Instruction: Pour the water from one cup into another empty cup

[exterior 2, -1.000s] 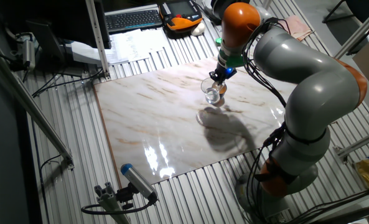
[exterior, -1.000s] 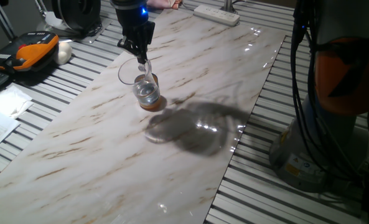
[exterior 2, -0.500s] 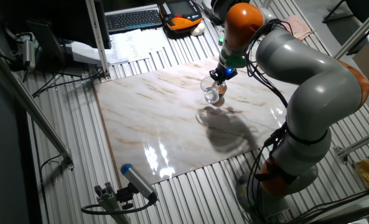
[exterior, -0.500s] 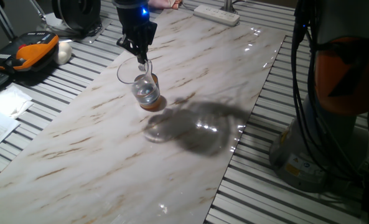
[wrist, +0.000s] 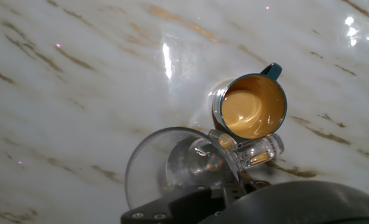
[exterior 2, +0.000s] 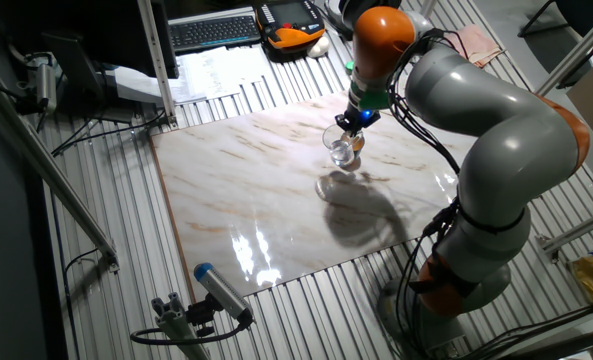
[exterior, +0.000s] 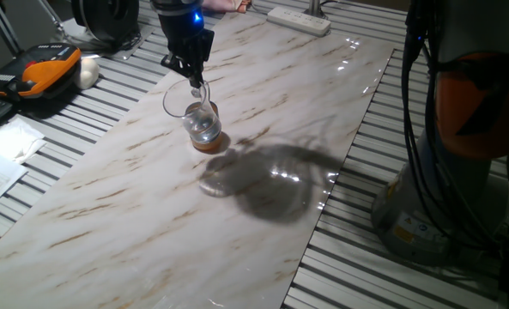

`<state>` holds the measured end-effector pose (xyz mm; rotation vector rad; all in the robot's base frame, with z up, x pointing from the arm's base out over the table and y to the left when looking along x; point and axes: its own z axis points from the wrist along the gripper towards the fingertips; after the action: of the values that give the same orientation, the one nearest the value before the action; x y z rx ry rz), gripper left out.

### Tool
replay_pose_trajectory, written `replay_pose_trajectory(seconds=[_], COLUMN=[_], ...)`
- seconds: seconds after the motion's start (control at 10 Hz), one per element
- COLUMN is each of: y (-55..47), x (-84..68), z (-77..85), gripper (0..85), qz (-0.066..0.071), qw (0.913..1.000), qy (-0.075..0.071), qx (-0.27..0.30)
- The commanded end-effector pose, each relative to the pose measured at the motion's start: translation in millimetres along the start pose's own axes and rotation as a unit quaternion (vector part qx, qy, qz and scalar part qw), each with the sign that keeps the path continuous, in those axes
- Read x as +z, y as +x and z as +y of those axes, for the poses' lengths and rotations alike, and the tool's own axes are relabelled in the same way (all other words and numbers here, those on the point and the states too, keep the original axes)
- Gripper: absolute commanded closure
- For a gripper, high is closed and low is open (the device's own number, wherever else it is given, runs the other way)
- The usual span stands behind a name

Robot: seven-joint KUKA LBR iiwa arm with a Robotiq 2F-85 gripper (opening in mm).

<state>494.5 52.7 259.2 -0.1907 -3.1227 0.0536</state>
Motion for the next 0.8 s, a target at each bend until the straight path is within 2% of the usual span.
replay_pose_trajectory(seconds=[0.0, 0.5, 0.6, 0.7], y=[-0.1, -0.1, -0.1, -0.1], x=[0.1, 0.1, 0.1, 0.1], z=[-0.2, -0.2, -0.2, -0.2], gripper=[85.0, 85.0, 85.0, 85.0], qz=[0.000, -0.002, -0.001, -0.003], qw=[1.0000, 0.9999, 0.9999, 0.9998], qy=[-0.001, -0.002, -0.006, -0.003], qx=[0.003, 0.012, 0.015, 0.017])
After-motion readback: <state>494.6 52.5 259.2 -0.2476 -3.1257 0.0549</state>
